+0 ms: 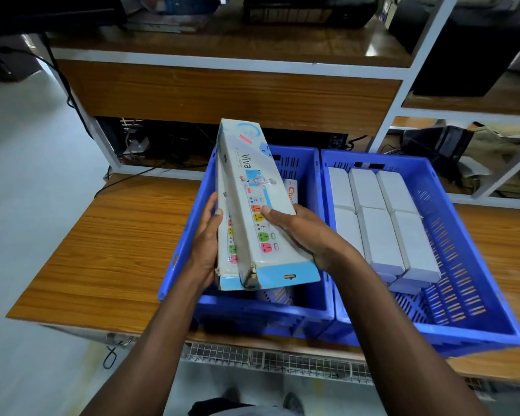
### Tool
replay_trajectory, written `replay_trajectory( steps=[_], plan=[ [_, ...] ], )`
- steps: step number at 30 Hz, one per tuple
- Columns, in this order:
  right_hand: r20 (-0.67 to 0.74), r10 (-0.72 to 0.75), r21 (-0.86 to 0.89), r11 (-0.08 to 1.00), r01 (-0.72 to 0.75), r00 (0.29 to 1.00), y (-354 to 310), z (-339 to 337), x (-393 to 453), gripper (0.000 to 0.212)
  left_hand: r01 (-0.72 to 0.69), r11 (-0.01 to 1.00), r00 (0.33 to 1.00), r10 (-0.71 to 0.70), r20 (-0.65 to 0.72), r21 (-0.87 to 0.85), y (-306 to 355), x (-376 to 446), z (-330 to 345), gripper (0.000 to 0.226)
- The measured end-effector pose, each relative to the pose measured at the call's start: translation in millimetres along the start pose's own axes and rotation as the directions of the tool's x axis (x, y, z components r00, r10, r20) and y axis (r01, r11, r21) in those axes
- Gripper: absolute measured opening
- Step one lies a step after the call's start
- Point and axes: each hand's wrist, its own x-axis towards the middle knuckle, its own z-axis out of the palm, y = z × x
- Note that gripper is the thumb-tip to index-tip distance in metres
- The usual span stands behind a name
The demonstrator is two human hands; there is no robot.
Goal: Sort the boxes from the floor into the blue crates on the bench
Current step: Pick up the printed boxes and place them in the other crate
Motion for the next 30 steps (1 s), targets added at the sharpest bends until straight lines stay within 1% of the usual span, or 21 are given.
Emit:
replay_trajectory(
  steps=[4, 6, 9, 13, 16, 20, 21, 23, 26, 29, 30],
  plan=[
    [-0.05, -0.03, 0.119, 0.992, 0.036, 0.998, 5, -7, 0, 0.033, -0.057, 0.998, 0.998, 0.056, -0.037, -0.022, 5, -1, -7, 0.048],
    [-0.111, -0.013, 0.18, 0.983, 0.033, 0.994, 9, -11, 3, 0.035, -0.079, 0.997, 0.995, 0.078, -0.059, -0.011, 11, -3, -13, 0.047],
    [-0.166, 0.023, 0.235, 0.972, 0.017, 0.986, 15, -15, 11, 0.033, -0.106, 0.994, 0.991, 0.106, -0.081, 0.006, 19, -6, -25, 0.046],
    [-0.185, 0.068, 0.312, 0.95, -0.007, 0.98, 25, -14, 26, 0.028, -0.126, 0.992, 0.987, 0.127, -0.098, 0.018, 25, -10, -43, 0.048],
    [-0.188, 0.099, 0.313, 0.949, -0.036, 0.977, 38, -12, 38, 0.027, -0.13, 0.991, 0.983, 0.133, -0.126, 0.029, 31, -14, -55, 0.047],
    [-0.23, 0.091, 0.215, 0.976, -0.04, 0.969, 60, -7, 64, 0.032, -0.146, 0.989, 0.977, 0.148, -0.155, 0.025, 38, -19, -67, 0.045],
    [-0.239, 0.097, 0.199, 0.979, -0.049, 0.966, 66, -4, 72, 0.037, -0.149, 0.989, 0.977, 0.151, -0.154, 0.02, 39, -19, -68, 0.046],
    [-0.244, 0.122, 0.188, 0.979, -0.076, 0.962, 75, 4, 85, 0.056, -0.151, 0.988, 0.978, 0.149, -0.143, -0.007, 41, -21, -68, 0.047],
    [-0.284, 0.105, 0.128, 0.989, -0.071, 0.953, 86, 24, 102, 0.063, -0.148, 0.989, 0.981, 0.145, -0.125, -0.012, 41, -19, -72, 0.048],
    [-0.259, 0.128, 0.101, 0.989, -0.105, 0.957, 91, 40, 117, 0.105, -0.173, 0.985, 0.98, 0.175, -0.092, 0.026, 40, -18, -81, 0.052],
    [-0.246, 0.12, 0.069, 0.992, -0.106, 0.962, 92, 43, 122, 0.109, -0.174, 0.984, 0.98, 0.176, -0.097, 0.034, 41, -19, -83, 0.052]
  ],
)
